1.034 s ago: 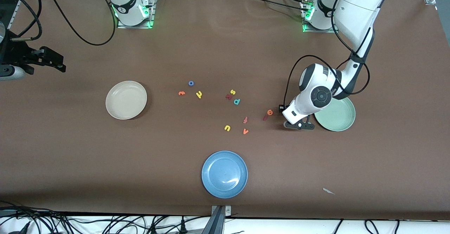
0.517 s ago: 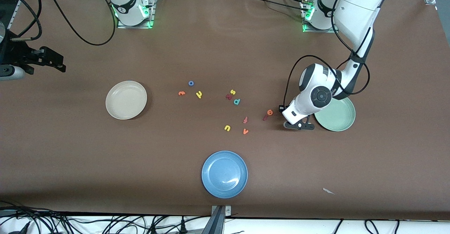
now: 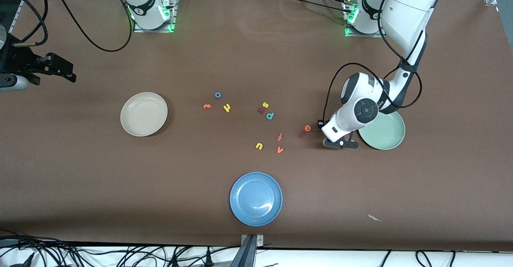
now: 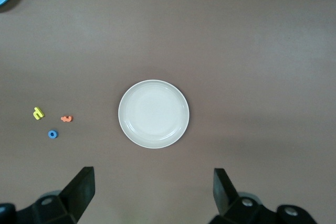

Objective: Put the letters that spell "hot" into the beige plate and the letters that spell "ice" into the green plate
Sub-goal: 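Grasp the teal c and carry it over the green plate, then release the teal c on the green plate while the right gripper reaches letters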

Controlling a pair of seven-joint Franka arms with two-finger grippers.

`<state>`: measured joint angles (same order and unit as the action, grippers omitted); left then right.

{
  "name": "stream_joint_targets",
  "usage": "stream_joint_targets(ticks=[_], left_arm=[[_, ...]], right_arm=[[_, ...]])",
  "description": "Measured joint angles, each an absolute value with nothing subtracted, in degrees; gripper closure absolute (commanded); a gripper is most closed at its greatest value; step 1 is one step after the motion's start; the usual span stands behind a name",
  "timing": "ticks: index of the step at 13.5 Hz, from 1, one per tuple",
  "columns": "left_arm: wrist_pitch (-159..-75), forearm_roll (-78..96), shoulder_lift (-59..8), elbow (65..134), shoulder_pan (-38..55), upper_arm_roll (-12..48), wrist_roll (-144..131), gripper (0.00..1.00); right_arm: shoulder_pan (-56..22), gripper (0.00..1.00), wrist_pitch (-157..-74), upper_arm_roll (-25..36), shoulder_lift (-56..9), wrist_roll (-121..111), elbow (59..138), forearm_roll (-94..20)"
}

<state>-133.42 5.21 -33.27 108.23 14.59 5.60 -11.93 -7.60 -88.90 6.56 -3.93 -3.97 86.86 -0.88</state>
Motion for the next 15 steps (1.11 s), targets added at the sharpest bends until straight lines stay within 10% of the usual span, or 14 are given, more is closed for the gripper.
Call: stream_joint_targets(ticks=[12, 14, 15], left_arm=[[-113.82, 4.61, -26.2, 105.36, -2.79, 4.39, 1.67, 0.93], [-113.93, 3.76, -28.44, 105.39, -3.47, 4.41, 1.68, 0.68], [-114.01, 3.47, -29.13, 105.38, -3.45, 4.57, 1.68, 0.36]], right_arm=[[-9.78, 0.0, -88.03, 5.77, -5.91, -2.99, 86.86, -1.49], [-11.07, 0.0, -88.04, 5.71, -6.19, -2.4, 86.86, -1.49], [-11.21, 0.0, -88.04, 5.72, -6.32, -2.37, 86.85, -1.49]])
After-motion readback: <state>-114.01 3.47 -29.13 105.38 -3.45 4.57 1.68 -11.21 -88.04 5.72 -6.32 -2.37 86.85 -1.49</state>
